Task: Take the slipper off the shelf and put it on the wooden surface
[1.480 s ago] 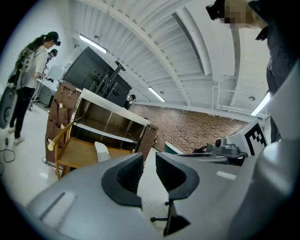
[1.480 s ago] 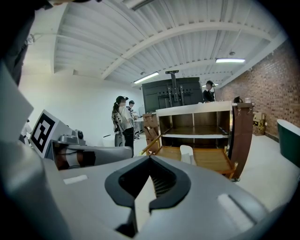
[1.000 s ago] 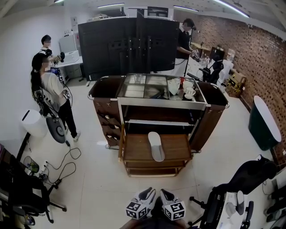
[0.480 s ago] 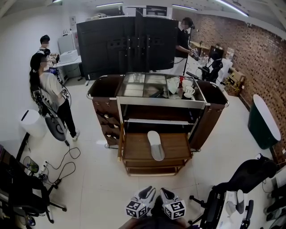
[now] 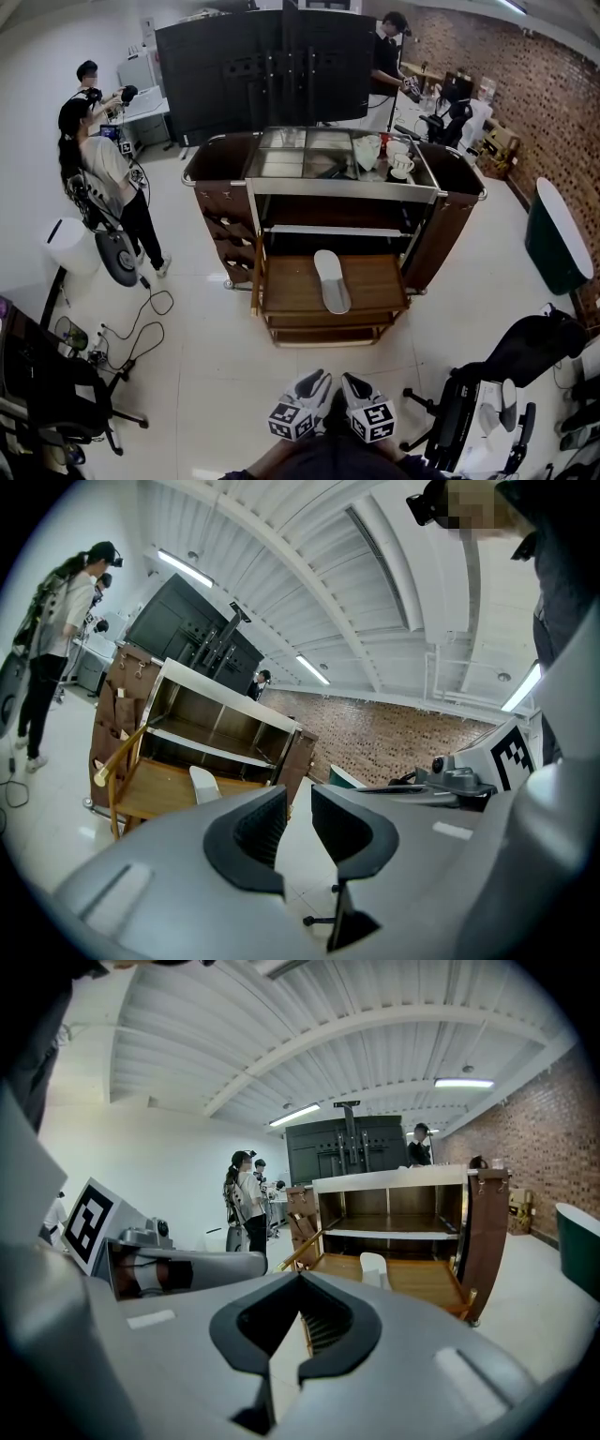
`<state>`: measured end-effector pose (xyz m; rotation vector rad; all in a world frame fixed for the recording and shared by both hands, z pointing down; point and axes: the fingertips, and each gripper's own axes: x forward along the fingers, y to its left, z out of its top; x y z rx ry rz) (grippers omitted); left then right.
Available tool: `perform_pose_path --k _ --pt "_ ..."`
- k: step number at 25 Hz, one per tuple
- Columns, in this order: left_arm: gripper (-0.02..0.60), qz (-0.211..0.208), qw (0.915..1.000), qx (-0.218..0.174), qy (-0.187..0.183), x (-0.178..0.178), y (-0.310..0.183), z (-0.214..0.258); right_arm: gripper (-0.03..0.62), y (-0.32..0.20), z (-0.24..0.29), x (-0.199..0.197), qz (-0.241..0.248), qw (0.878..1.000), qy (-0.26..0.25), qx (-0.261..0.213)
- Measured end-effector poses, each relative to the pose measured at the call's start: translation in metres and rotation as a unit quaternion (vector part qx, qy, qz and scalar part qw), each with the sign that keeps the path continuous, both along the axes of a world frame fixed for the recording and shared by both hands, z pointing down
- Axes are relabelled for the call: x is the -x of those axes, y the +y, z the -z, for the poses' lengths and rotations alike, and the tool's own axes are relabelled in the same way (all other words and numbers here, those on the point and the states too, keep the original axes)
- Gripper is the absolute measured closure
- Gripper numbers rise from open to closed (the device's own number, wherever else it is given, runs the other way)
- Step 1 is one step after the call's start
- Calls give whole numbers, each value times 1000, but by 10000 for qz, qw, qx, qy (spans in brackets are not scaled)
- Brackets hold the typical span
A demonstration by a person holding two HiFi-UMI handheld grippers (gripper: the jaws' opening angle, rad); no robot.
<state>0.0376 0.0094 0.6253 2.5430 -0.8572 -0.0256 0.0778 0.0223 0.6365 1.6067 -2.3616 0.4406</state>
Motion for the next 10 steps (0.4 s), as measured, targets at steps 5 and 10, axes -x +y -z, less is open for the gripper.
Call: perform_pose_path --k 5,10 --pt "485 -16 10000 9 -9 0 2 -1 594 0 -1 0 -7 10000 -10 13" --pt "485 -48 10000 16 -20 -1 2 -3 594 -2 -1 -5 -76 10000 2 -31"
